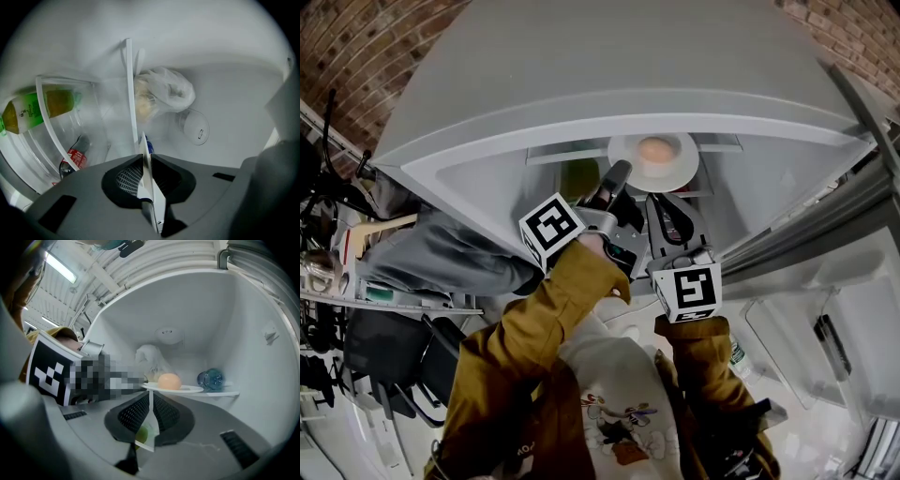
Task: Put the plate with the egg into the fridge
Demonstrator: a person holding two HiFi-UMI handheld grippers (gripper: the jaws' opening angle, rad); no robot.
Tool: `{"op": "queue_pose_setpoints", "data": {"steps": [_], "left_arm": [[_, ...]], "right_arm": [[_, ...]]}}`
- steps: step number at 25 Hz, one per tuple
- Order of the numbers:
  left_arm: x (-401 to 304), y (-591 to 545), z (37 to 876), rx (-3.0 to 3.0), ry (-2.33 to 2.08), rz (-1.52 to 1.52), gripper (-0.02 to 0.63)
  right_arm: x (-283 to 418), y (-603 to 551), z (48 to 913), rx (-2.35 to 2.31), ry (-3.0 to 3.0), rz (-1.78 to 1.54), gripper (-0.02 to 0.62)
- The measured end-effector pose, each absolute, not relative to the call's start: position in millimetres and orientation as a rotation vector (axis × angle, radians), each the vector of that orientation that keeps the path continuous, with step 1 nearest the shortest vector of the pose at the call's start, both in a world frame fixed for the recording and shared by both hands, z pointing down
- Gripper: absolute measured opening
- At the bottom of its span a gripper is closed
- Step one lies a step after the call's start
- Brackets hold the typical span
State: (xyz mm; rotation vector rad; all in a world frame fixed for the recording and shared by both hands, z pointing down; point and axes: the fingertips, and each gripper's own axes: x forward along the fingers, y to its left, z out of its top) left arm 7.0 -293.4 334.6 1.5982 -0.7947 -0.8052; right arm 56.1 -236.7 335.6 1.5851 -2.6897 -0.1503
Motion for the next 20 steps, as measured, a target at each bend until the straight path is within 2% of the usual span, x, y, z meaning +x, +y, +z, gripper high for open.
{"op": "queue_pose_setpoints", "data": {"steps": [13, 18, 20], "left_arm": [[4.5, -297.5, 340.4, 1.52, -0.772, -0.837, 0.031], [4.7, -297.8, 341.8, 1.494, -0.77, -0.843, 0.031], [4.9, -298.8, 340.8, 1.496, -0.765, -0.85, 0.032]], "right_arm": [[60.0, -237.1, 343.2, 1.561, -2.673, -0.109, 0.009], [75.4, -233.7, 341.0, 1.629, -2.72, 0.036, 0.011], [81.5, -233.2, 339.0, 1.67, -2.686, 0.005, 0.065]]}}
